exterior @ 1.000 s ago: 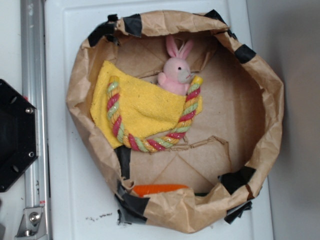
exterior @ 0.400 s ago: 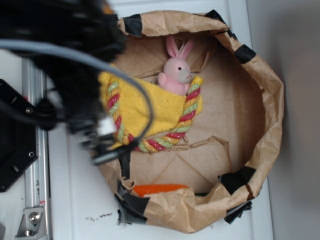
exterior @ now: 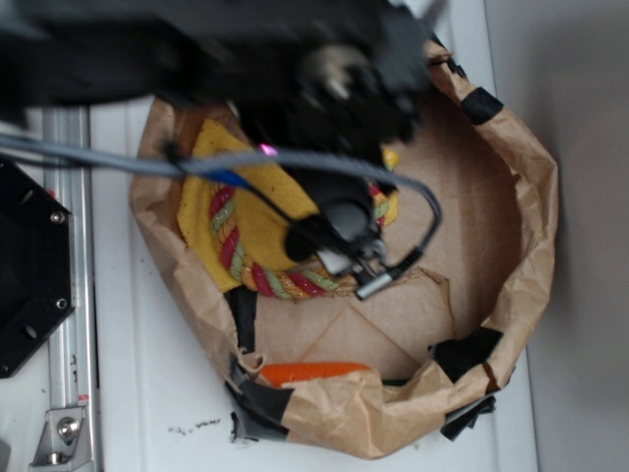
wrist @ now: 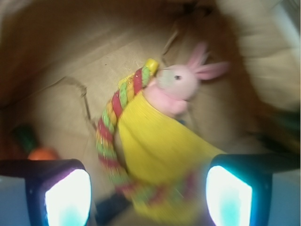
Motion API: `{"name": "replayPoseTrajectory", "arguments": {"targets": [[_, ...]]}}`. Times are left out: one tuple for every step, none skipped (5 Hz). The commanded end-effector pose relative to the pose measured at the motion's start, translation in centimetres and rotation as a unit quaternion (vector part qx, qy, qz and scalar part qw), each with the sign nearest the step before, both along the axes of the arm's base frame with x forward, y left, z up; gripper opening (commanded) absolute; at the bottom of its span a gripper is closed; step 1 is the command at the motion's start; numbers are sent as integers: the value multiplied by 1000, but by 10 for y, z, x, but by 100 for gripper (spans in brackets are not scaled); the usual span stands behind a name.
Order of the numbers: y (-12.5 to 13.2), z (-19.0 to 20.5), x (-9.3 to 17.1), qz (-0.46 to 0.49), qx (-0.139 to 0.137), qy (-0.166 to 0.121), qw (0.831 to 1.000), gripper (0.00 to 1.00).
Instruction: Grab the multicolored rope.
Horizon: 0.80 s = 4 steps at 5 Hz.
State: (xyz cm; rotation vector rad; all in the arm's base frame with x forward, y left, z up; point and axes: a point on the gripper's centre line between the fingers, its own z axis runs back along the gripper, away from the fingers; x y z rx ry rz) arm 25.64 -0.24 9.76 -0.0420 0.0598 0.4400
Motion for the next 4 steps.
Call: {"name": "replayPoseTrajectory", "arguments": {"targets": [[-52,-61,0,-104,-38,6,994,100],[-70,-82,-18,-132,-43,23,990,100],[-76,-101,-34,-150,-89,31,984,0],[-76,-93,-31,-173,-107,5,979,0]]}}
